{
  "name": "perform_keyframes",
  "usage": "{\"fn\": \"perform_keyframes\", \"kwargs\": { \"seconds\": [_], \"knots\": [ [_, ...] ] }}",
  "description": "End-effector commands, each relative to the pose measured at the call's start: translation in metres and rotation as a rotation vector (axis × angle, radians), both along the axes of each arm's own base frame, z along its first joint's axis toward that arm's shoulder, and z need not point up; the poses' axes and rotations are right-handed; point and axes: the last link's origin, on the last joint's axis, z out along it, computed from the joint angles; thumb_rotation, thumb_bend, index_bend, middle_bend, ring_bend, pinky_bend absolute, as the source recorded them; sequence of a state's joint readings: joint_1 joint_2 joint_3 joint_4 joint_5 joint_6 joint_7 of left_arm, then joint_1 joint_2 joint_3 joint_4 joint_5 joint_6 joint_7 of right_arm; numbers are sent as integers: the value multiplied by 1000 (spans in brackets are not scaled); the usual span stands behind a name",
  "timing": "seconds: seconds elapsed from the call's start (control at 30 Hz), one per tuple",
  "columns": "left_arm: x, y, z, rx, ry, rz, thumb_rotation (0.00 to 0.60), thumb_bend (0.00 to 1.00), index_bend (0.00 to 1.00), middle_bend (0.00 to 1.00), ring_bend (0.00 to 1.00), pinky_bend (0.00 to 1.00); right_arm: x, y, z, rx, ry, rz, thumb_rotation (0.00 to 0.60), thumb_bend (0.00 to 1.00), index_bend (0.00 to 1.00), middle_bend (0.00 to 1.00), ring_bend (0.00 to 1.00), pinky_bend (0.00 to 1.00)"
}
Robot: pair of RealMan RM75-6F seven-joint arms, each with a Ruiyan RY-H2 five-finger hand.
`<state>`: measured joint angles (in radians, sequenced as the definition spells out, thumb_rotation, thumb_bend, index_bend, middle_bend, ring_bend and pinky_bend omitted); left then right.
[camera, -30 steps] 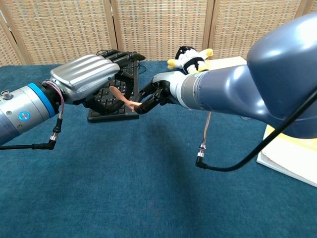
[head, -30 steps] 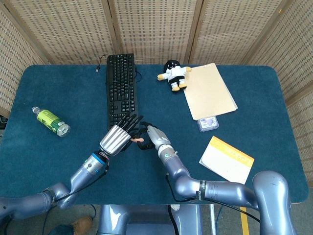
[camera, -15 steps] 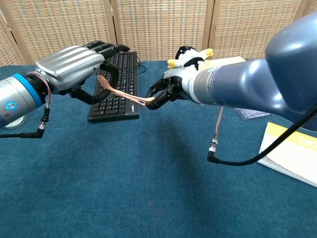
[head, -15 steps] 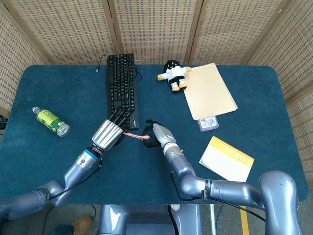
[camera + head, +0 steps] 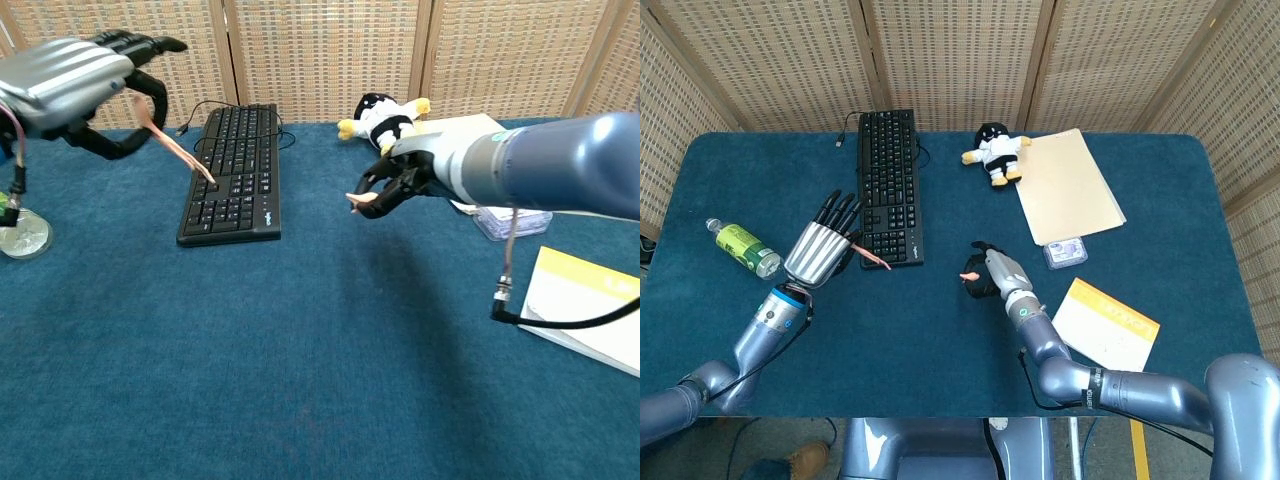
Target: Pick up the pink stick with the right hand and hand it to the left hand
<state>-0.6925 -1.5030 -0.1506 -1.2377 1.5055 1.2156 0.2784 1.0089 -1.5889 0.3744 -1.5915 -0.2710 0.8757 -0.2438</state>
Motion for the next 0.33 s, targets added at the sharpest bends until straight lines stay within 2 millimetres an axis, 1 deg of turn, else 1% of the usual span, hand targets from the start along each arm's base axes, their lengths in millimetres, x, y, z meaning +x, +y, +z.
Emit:
{"fn": "perform_keyframes", "kwargs": {
  "seconds": [0.03,0.17,0.33],
  "knots": [
    [-7,0,10,19,-4,17,600,526,811,0,0,0,-7,1,4,-3,8,-6,600,643,749,174,0,48],
    [-17,0,21,37,2,33,600,527,811,0,0,0,-16,3,9,-6,18,-11,600,643,749,175,0,48],
    [-24,-4,29,46,4,42,600,526,812,0,0,0,-21,6,15,-12,24,-11,600,643,749,175,0,48]
  ]
}}
